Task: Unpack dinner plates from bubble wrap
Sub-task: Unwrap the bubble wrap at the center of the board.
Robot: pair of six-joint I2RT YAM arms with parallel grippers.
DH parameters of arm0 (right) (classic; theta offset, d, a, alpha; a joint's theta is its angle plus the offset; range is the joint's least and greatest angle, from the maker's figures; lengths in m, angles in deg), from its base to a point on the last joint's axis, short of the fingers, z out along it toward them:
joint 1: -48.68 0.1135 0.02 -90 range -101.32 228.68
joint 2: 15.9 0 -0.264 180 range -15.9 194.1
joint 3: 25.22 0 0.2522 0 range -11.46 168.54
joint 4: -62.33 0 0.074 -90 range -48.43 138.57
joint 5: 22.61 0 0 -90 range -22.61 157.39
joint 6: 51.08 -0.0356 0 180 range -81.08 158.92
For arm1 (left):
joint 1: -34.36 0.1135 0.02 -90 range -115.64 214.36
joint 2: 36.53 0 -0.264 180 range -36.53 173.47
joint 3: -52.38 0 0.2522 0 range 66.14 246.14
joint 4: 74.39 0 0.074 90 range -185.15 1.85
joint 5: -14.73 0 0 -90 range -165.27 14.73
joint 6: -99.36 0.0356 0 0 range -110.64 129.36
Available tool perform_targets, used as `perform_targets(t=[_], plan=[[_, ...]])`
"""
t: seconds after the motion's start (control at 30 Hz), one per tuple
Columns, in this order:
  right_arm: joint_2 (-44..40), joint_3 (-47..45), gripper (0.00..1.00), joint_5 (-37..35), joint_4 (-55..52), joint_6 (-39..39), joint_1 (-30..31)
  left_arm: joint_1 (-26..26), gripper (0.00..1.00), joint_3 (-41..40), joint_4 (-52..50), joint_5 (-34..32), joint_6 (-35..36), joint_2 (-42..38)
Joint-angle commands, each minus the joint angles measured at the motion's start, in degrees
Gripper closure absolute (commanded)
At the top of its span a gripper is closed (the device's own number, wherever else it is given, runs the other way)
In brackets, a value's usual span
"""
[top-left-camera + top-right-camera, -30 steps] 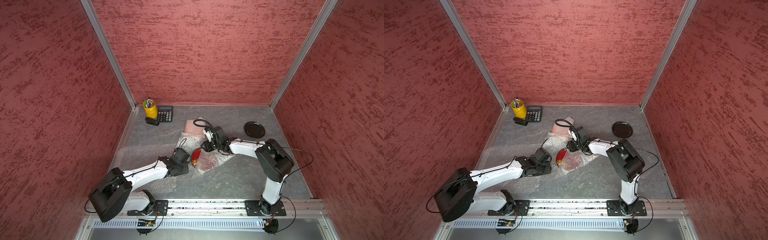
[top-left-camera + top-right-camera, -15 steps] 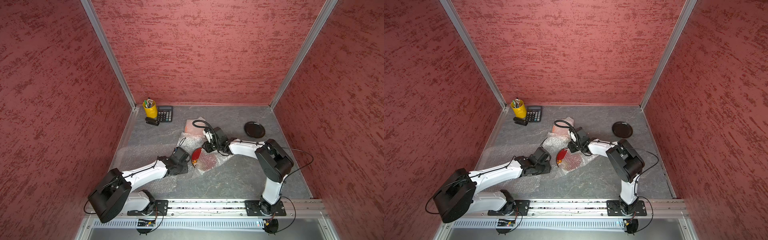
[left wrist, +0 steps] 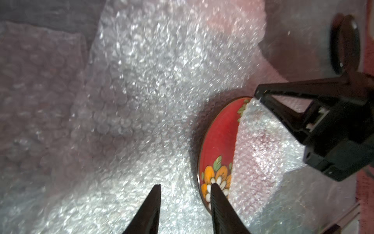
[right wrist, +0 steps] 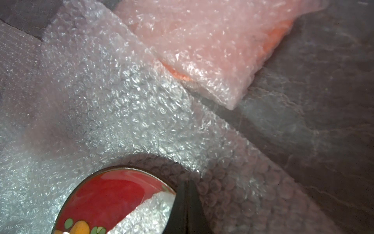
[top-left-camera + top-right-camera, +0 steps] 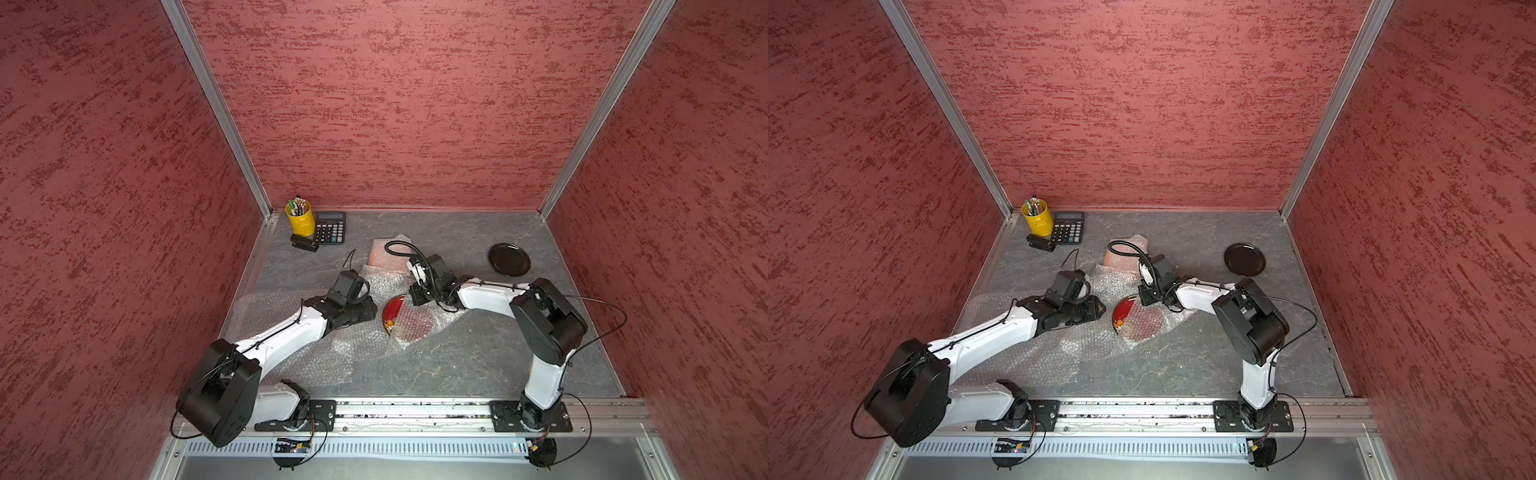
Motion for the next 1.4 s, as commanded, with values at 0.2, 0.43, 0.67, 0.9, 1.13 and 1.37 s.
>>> perform_targets(t=[0.2, 0.43, 0.67, 0.9, 1.13, 1.37], plan=[[-6.2, -1.9, 1.00, 0.4, -2.3, -0.1, 0.3, 5.3, 0.62, 8.0, 7.8, 10.2, 3.9, 12.7], [-11.7, -5.5, 1.00, 3.2, -4.7, -0.6, 0.3, 5.5, 0.64, 12.9, 7.4, 9.8, 4.1, 20.4], [-19.2, -12.7, 1.00, 6.5, -7.0, -2.9, 0.3, 5.6, 0.67, 13.9, 6.6, 7.5, 3.8, 25.0], [-27.8, -21.0, 1.00, 8.1, -7.9, -7.4, 0.8, 5.4, 0.67, 12.4, 6.1, 4.6, 3.2, 25.9], [-34.2, -27.5, 1.00, 8.9, -8.0, -11.8, 1.5, 5.4, 0.67, 10.2, 6.7, 3.8, 2.4, 24.5], [-38.9, -32.0, 0.99, 7.0, -7.9, -16.2, 3.0, 5.3, 0.67, 10.1, 6.8, 4.4, 2.7, 24.4]])
